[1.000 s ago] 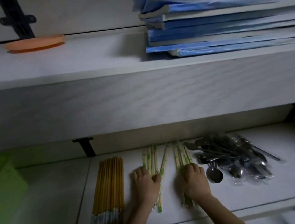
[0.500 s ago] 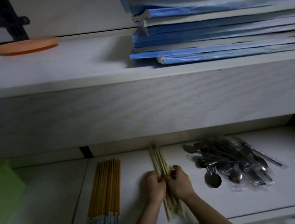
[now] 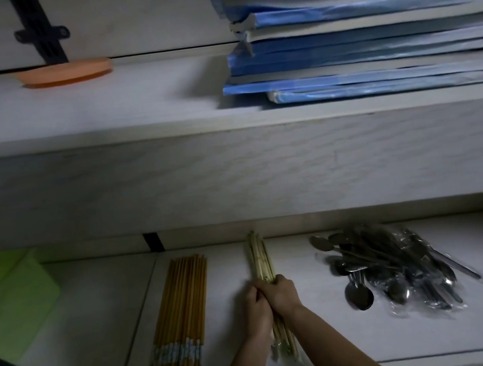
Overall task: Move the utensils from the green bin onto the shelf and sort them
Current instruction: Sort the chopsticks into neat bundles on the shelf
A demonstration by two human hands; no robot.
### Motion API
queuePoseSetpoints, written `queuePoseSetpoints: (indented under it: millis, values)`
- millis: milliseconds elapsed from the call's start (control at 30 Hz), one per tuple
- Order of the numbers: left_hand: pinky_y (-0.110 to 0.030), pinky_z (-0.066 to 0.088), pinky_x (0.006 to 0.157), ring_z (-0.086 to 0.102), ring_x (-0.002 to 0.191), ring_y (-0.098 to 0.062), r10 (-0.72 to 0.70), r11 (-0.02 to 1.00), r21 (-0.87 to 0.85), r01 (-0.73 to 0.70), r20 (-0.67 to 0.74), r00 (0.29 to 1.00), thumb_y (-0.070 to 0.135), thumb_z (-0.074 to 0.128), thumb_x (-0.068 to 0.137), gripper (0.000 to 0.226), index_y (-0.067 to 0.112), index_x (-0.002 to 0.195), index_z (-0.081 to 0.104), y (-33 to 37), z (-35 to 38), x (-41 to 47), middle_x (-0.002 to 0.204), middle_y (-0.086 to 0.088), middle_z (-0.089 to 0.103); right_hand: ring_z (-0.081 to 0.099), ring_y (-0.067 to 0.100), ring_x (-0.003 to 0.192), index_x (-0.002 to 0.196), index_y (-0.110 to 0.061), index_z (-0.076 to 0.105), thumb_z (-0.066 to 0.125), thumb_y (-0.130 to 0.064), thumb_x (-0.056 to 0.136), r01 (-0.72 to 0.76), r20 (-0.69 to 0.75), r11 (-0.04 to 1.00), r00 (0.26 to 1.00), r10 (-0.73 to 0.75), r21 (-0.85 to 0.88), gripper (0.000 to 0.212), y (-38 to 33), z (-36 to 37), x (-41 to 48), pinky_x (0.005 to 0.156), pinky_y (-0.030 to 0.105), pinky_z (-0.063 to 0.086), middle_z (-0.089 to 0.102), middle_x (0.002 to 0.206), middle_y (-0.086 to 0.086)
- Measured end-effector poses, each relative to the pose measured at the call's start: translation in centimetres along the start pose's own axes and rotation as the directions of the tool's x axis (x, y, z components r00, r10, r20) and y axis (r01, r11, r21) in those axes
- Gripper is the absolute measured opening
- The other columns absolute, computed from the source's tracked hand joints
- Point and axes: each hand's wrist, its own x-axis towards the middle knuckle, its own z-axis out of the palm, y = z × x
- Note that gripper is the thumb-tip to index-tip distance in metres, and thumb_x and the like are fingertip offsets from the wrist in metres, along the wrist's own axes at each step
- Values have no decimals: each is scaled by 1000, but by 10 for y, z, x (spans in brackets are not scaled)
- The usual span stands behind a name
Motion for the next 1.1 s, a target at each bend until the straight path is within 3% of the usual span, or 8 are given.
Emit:
queuePoseSetpoints:
  millis: [167,333,467,533,600,800,1000,1100]
  values:
    - [-28,43,75,55,85,-21,1,989,-151,4,30,1000,28,33,98,40,-2,104,59,5,-8,-7,84,-14,54,60,30,98,112,-6,49,54,-27,90,91,-23,974,996,-88,210,31,-1,3,-9,88,43,52,59,108,17]
    - [-30,47,89,57,111,-26,151,931,-331,-157,-45,988,14,47,90,32,11,121,54,26,-16,-9,124,-22,54,65,25,94,106,-17,53,58,-23,91,253,-23,880,964,-266,401,17,-13,-11,-14,87,41,53,66,98,11]
    - [-9,48,66,59,92,-2,272,879,-397,-264,-36,962,-13,38,88,52,28,121,42,53,-27,-18,113,14,54,63,11,83,103,-22,49,56,-11,91,376,-15,848,916,-400,374,17,-16,-25,-20,76,25,53,63,89,0]
    - [-13,45,50,59,74,-1,274,879,-395,-266,-38,961,-6,44,88,51,26,128,36,65,-36,-16,116,9,51,62,7,76,101,-23,49,55,-8,91,410,10,834,896,-444,369,19,-11,-30,-23,69,18,51,62,87,0]
    - [-15,48,55,63,76,1,306,903,-329,-275,46,951,8,61,83,48,21,125,42,78,-46,-11,118,1,55,64,7,80,108,-19,51,57,-7,91,458,43,821,865,-500,340,22,-6,-31,-26,74,21,53,63,92,3]
    - [-16,52,64,67,67,-2,373,895,-320,-310,155,915,-9,73,70,30,13,86,60,114,-61,-15,72,6,70,62,7,94,118,-11,55,63,-5,86,560,85,777,793,-603,287,33,-3,-38,-35,85,20,49,64,100,-2]
    - [-23,52,64,65,62,-8,394,882,-338,-329,144,908,-3,76,70,21,14,72,65,109,-51,-39,62,6,67,63,-2,76,91,-18,61,65,3,82,557,113,778,787,-606,292,23,1,-38,-40,71,19,50,65,81,-3]
    - [-28,51,63,61,57,-10,452,869,-311,-384,187,872,11,78,67,13,16,66,65,115,-46,-44,58,4,64,64,-9,90,103,-22,53,65,6,80,560,95,759,781,-617,333,38,-4,-38,-41,80,14,50,64,95,-9]
